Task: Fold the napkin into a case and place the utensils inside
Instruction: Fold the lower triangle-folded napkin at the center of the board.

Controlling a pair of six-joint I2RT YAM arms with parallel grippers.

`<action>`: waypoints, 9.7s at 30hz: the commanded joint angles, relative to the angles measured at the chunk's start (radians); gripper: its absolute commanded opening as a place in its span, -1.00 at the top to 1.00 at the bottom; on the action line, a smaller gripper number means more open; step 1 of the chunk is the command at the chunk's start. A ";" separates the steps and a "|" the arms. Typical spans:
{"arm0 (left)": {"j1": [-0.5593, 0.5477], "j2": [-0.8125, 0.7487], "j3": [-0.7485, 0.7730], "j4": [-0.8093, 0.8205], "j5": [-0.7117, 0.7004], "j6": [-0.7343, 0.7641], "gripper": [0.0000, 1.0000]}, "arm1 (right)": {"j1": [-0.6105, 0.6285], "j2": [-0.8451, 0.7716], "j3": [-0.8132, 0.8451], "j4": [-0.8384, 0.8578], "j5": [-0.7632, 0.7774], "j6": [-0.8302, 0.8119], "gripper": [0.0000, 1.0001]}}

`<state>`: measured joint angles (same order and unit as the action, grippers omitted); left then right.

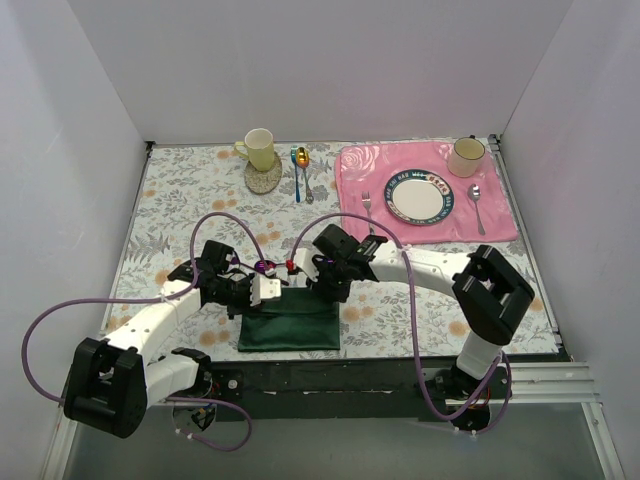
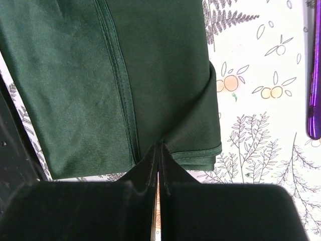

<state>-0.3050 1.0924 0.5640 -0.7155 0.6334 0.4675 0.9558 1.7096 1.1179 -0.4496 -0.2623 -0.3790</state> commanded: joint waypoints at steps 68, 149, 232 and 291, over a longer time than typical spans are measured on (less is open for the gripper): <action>-0.022 0.096 0.063 0.103 0.058 -0.095 1.00 | -0.101 0.036 0.011 0.002 0.023 -0.219 0.97; 0.061 0.181 0.051 0.228 -0.130 -0.432 0.70 | -0.200 0.156 -0.079 0.218 -0.052 0.089 0.63; -0.121 0.047 0.030 0.211 -0.199 -0.374 0.02 | -0.166 0.145 0.077 0.051 0.012 0.045 0.97; -0.144 0.136 -0.039 0.175 -0.198 -0.323 1.00 | -0.150 0.171 0.050 0.014 0.003 0.006 0.97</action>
<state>-0.4427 1.2236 0.5652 -0.5686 0.4862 0.1371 0.7998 1.8412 1.1889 -0.4938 -0.2943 -0.3771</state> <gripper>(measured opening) 0.010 0.024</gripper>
